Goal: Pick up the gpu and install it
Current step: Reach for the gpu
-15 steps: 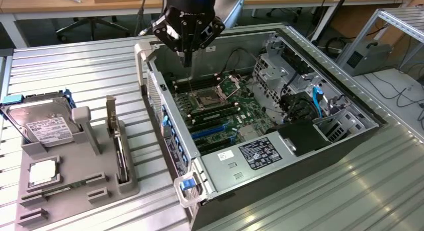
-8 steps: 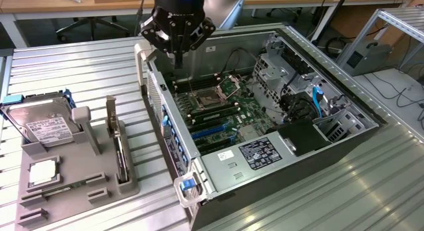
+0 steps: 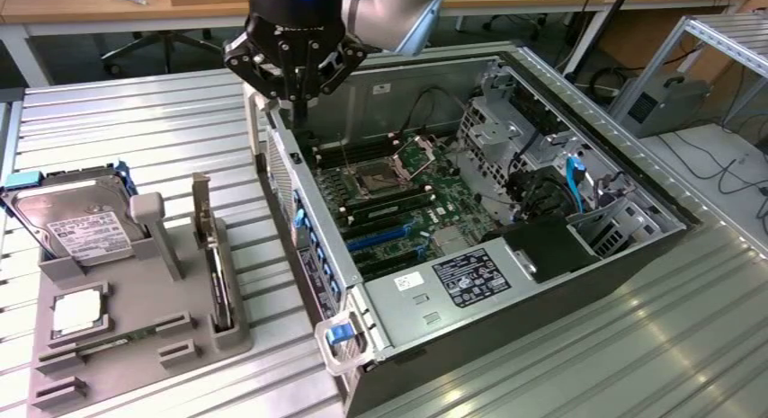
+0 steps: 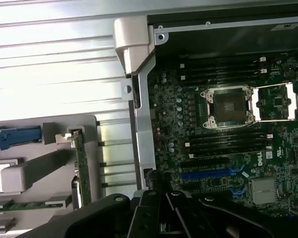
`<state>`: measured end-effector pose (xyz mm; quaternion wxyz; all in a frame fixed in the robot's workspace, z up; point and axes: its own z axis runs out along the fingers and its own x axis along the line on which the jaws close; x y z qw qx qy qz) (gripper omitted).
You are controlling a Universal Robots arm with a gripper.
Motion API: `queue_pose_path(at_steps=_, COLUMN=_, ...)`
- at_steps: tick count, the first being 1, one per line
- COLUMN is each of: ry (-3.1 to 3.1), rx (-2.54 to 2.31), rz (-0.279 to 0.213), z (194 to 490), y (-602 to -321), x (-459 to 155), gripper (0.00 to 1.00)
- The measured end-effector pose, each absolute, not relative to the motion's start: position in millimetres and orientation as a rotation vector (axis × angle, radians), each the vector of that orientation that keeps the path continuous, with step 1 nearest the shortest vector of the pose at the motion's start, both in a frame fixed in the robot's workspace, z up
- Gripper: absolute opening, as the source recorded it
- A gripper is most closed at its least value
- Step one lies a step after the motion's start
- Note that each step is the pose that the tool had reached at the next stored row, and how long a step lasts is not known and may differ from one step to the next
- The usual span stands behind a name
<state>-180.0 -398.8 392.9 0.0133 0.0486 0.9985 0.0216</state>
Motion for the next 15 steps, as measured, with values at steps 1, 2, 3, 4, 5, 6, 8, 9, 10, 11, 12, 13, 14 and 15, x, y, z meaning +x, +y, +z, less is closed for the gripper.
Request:
queue_pose_path(at_steps=1, ry=3.111, rx=0.153, rz=0.067, z=392.8, y=-398.8, x=-181.9, gripper=0.11)
queue_pose_path(at_steps=2, ry=3.11, rx=0.154, rz=0.067, z=392.8, y=-398.8, x=-183.7, gripper=0.11)
queue_pose_path(at_steps=3, ry=3.11, rx=0.154, rz=0.067, z=392.8, y=-398.8, x=-185.4, gripper=0.11)
queue_pose_path(at_steps=4, ry=3.11, rx=0.155, rz=0.067, z=392.8, y=-398.8, x=-187.1, gripper=0.11)
queue_pose_path(at_steps=5, ry=3.11, rx=0.156, rz=0.067, z=392.7, y=-398.8, x=-189.3, gripper=0.11)
queue_pose_path(at_steps=6, ry=3.11, rx=0.156, rz=0.067, z=392.6, y=-398.8, x=-191.1, gripper=0.11)
queue_pose_path(at_steps=8, ry=3.11, rx=0.158, rz=0.067, z=392.6, y=-398.8, x=-195.6, gripper=0.11)
queue_pose_path(at_steps=9, ry=3.11, rx=0.158, rz=0.067, z=392.6, y=-398.8, x=-197.3, gripper=0.11)
queue_pose_path(at_steps=10, ry=3.11, rx=0.159, rz=0.067, z=392.6, y=-398.7, x=-199.7, gripper=0.11)
queue_pose_path(at_steps=11, ry=3.11, rx=0.16, rz=0.067, z=392.6, y=-398.7, x=-201.8, gripper=0.11)
queue_pose_path(at_steps=12, ry=3.11, rx=0.161, rz=0.067, z=392.5, y=-398.7, x=-203.5, gripper=0.11)
queue_pose_path(at_steps=13, ry=3.11, rx=0.161, rz=0.067, z=392.6, y=-398.7, x=-205.2, gripper=0.11)
queue_pose_path(at_steps=14, ry=3.11, rx=0.162, rz=0.067, z=392.5, y=-398.7, x=-207.4, gripper=0.11)
queue_pose_path(at_steps=15, ry=3.11, rx=0.162, rz=0.067, z=392.5, y=-398.6, x=-209.1, gripper=0.11)
